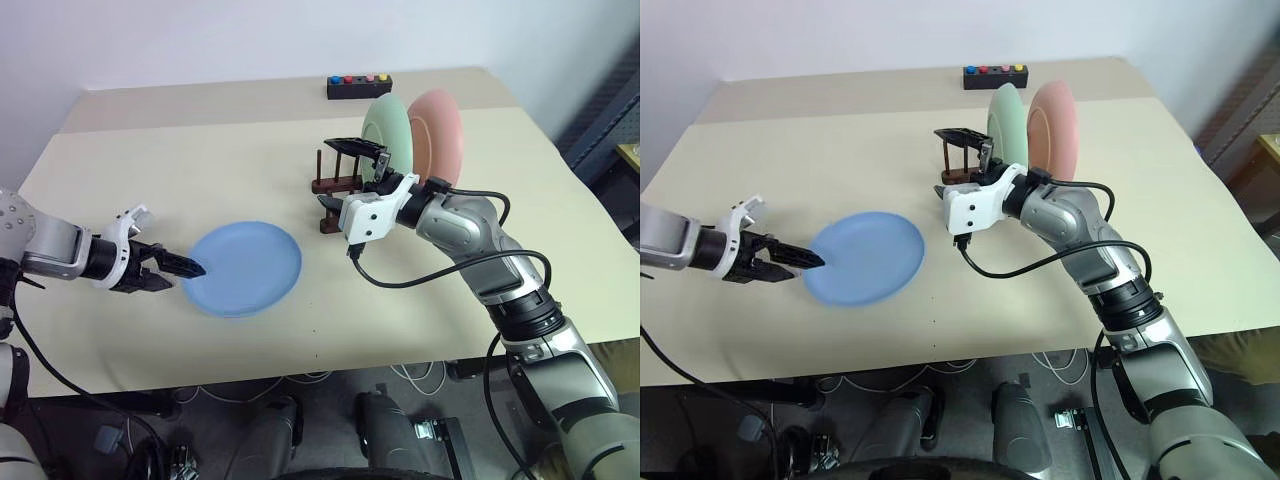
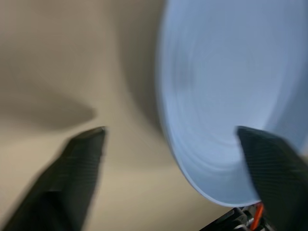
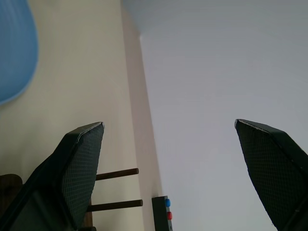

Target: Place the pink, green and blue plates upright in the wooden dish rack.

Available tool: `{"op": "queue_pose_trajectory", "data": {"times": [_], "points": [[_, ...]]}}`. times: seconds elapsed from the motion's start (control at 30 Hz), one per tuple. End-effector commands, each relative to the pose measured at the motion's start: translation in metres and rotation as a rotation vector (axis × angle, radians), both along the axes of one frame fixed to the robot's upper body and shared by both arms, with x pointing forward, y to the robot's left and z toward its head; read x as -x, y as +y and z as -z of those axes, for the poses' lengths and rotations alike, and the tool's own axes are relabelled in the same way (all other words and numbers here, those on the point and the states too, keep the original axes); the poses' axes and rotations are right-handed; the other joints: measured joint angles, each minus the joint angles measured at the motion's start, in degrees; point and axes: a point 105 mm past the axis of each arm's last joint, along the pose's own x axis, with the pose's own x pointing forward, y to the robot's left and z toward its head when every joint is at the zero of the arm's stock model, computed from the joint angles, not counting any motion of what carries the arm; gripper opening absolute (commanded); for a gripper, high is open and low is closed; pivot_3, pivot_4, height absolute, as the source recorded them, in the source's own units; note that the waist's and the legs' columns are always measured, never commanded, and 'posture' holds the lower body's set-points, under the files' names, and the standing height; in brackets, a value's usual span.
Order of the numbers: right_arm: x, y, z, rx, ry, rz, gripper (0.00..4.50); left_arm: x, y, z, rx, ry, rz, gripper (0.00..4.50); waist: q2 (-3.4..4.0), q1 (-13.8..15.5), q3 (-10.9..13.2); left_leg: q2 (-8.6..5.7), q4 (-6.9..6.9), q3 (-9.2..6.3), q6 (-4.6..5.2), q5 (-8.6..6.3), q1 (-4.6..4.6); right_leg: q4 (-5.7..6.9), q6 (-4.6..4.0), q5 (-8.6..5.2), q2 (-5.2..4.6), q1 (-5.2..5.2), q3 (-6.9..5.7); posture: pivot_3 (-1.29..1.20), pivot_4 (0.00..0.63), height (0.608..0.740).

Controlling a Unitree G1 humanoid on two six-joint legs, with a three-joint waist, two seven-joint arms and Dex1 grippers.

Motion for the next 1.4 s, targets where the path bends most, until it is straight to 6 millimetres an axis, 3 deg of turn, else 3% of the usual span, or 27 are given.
{"op": "queue_pose_trajectory", "data": {"times": [0.03,0.37,0.67,0.9,0.97,1.07,1.23,1.4], "points": [[0.005,0.001,-0.013,-0.041,-0.036,-0.015,4.5,-0.012,0.001,-0.025,-0.024,-0.084,-0.006,4.48,-0.01,0.0,0.0,0.0,0.0,-0.01,0.0,0.0,0.0,0.0,0.0,0.0,0.02,0.0,0.0,0.0,0.15,0.74],[0.005,0.003,-0.012,-0.054,-0.031,-0.013,4.5,-0.022,-0.004,-0.039,-0.101,-0.098,0.053,4.48,0.0,-0.3,0.0,0.01,-0.03,-0.01,-0.02,0.02,0.0,0.01,0.0,0.0,0.06,-0.01,0.0,0.0,0.15,0.74],[0.005,0.002,-0.011,-0.067,-0.032,0.003,4.5,-0.046,0.0,-0.013,-0.214,-0.082,0.169,4.48,-0.02,-0.2,0.0,0.01,-0.01,0.01,-0.01,0.02,0.0,0.0,0.0,-0.01,0.09,0.03,-0.01,0.0,0.15,0.74],[0.006,-0.003,-0.01,-0.065,-0.03,0.026,4.5,-0.049,0.0,0.006,-0.211,-0.027,0.232,4.48,-0.01,-0.3,0.0,0.01,-0.01,0.01,0.08,-0.03,-0.02,-0.01,0.01,-0.02,0.1,0.02,-0.01,0.0,0.15,0.74],[0.007,-0.003,-0.011,-0.067,-0.03,0.028,4.5,-0.05,-0.002,0.008,-0.198,-0.018,0.245,3.94,-0.01,-0.3,0.0,0.01,0.0,0.01,0.11,-0.04,-0.01,0.0,0.01,-0.02,0.1,0.03,-0.01,0.0,0.15,0.74],[0.006,-0.004,-0.011,-0.066,-0.03,0.029,4.5,-0.051,-0.003,0.008,-0.192,-0.016,0.252,2.69,-0.01,-0.2,0.0,0.01,0.03,0.01,0.13,-0.06,-0.01,0.0,0.01,-0.02,0.09,0.04,-0.01,0.0,0.15,0.74],[0.006,-0.004,-0.011,-0.062,-0.031,0.028,4.5,-0.052,-0.003,0.008,-0.175,-0.017,0.237,0.03,-0.03,-0.2,0.0,0.01,0.07,-0.01,0.16,-0.07,-0.02,0.0,0.03,-0.03,0.09,0.07,-0.03,0.0,0.15,0.74],[0.006,-0.004,-0.012,-0.06,-0.032,0.023,4.5,-0.051,-0.003,0.006,-0.136,-0.016,0.211,0.03,-0.02,-0.3,0.0,0.02,0.07,-0.02,0.2,-0.1,-0.01,0.0,0.03,-0.03,0.09,0.07,-0.03,0.0,0.15,0.74]]}}
